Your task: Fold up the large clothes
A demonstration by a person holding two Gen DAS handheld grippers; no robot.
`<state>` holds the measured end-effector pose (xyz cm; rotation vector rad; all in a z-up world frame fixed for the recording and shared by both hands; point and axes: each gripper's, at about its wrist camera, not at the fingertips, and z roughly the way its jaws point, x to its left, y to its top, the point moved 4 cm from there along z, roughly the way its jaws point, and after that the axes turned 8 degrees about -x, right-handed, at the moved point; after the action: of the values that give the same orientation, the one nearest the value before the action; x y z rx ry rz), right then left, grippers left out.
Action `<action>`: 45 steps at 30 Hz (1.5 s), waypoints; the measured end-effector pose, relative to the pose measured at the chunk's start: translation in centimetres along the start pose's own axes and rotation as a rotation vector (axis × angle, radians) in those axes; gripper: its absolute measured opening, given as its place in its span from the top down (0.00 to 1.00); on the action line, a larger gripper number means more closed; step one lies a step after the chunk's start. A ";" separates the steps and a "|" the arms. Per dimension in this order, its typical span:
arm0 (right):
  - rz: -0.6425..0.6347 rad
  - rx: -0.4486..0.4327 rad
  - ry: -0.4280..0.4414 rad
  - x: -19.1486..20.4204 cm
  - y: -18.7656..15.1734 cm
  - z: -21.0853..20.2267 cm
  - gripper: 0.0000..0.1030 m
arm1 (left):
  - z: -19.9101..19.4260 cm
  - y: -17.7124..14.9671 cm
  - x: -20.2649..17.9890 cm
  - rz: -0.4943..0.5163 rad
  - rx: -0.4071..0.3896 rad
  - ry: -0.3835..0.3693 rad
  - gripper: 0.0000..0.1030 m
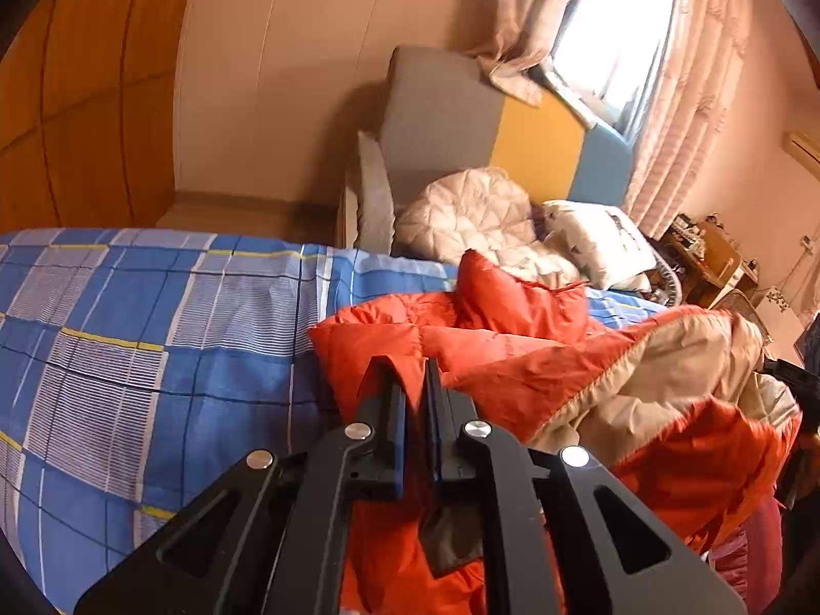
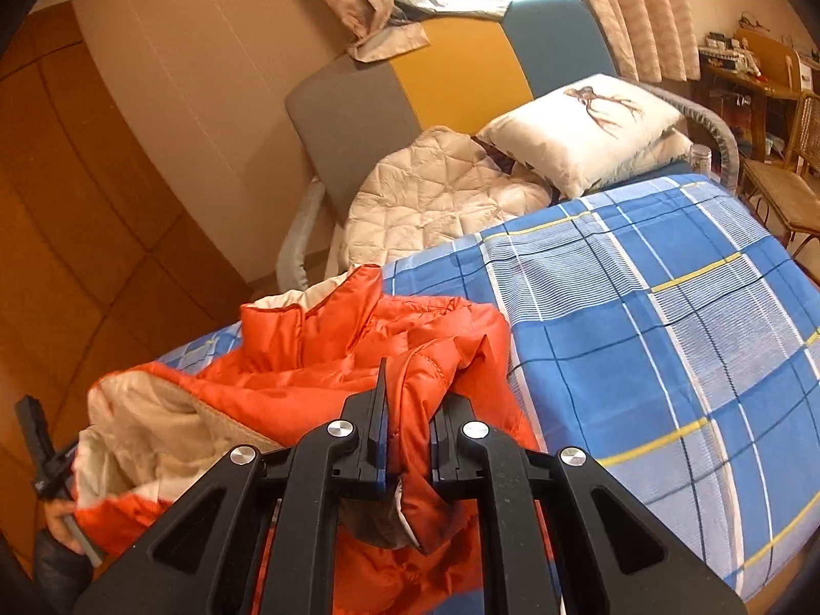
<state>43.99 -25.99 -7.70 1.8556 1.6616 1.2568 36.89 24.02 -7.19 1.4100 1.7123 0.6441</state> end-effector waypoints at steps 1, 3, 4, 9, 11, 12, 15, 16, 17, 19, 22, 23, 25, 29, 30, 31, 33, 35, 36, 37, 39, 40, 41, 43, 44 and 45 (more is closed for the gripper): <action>0.008 0.005 -0.004 -0.2 0.1 0.5 0.88 | 0.5 0.0 0.0 0.002 0.004 0.009 0.92; 0.025 0.015 -0.002 -0.6 0.2 1.4 0.75 | 1.6 0.1 0.4 -0.014 0.022 0.025 0.90; 0.038 0.017 0.002 -0.8 0.3 1.7 0.68 | 2.0 0.1 0.6 -0.018 0.027 0.035 0.89; 0.104 -0.073 0.000 -1.6 1.6 0.9 0.20 | 1.9 0.1 1.7 -0.054 -0.005 0.085 0.23; 0.124 -0.083 0.019 -2.1 1.8 0.2 0.20 | 0.6 0.5 2.7 -0.111 -0.067 0.071 0.15; 0.124 -0.089 0.018 -2.4 1.6 -0.3 0.20 | 0.2 0.6 3.3 -0.132 -0.073 0.069 0.15; 0.106 -0.073 0.003 -3.7 0.1 -1.1 0.20 | -1.3 0.0 4.4 -0.135 -0.090 0.062 0.16; 0.099 -0.061 -0.001 -4.0 -0.5 -1.2 0.20 | -1.6 -0.7 4.6 -0.129 -0.081 0.050 0.16; 0.088 -0.044 -0.011 -4.5 -1.3 -1.2 0.20 | -1.6 -1.3 4.7 -0.120 -0.068 0.034 0.16; 0.082 0.003 -0.029 -5.5 -3.5 -0.7 0.20 | -1.5 -3.8 5.0 -0.100 -0.019 0.006 0.16; 0.071 0.084 -0.049 -6.6 -6.8 0.7 0.20 | -0.5 -7.0 5.2 -0.105 0.056 -0.041 0.21; 0.072 0.108 -0.047 -6.7 -7.7 1.3 0.21 | 0.0 -8.5 4.9 -0.111 0.095 -0.076 0.27; 0.081 0.143 -0.045 -6.7 -9.1 2.6 0.35 | 0.6 -9.9 4.5 -0.113 0.131 -0.114 0.46; 0.097 0.154 -0.014 -5.8 -9.2 3.2 0.72 | 0.4 -10.1 3.1 -0.100 0.112 -0.147 0.89; 0.094 0.148 -0.010 -5.4 -8.9 3.0 0.78 | -0.1 -9.7 2.8 -0.087 0.094 -0.145 0.92; 0.090 0.141 -0.007 -5.2 -8.6 2.5 0.81 | -0.5 -9.5 2.6 -0.082 0.083 -0.146 0.93; 0.084 0.122 0.001 -4.8 -8.0 1.4 0.88 | -1.9 -8.7 2.5 -0.077 0.047 -0.149 0.95; 0.076 0.087 0.016 -4.1 -7.3 -0.5 0.90 | -3.7 -8.1 2.4 -0.068 0.014 -0.155 0.95; 0.067 0.065 0.024 -3.6 -7.0 -1.7 0.91 | -4.4 -8.0 2.3 -0.065 0.004 -0.157 0.96; 0.060 0.054 0.027 -3.3 -6.7 -2.4 0.91 | -5.5 -8.0 2.2 -0.060 -0.010 -0.161 0.96; 0.045 0.027 0.043 -2.5 -6.5 -4.5 0.92 | -7.1 -8.0 2.1 -0.054 -0.028 -0.164 0.96; 0.037 0.022 0.047 -2.2 -6.5 -5.3 0.92 | -8.1 -8.3 2.0 -0.051 -0.034 -0.168 0.96; 0.029 0.018 0.052 -2.0 -6.6 -6.2 0.92 | -8.9 -8.4 2.0 -0.047 -0.039 -0.168 0.96; 0.027 0.016 0.067 -1.9 -7.4 -8.7 0.92 | -10.9 -9.3 2.1 -0.056 -0.046 -0.177 0.96; 0.027 0.018 0.070 -2.0 -7.8 -9.4 0.92 | -12.1 -10.0 2.2 -0.061 -0.045 -0.181 0.96; 0.030 0.022 0.073 -2.3 -8.5 -10.7 0.92 | -13.2 -10.8 2.2 -0.057 -0.041 -0.175 0.96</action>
<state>30.56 -29.08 -9.12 1.8753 1.6969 1.3391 19.88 24.83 -9.20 1.3435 1.5866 0.5058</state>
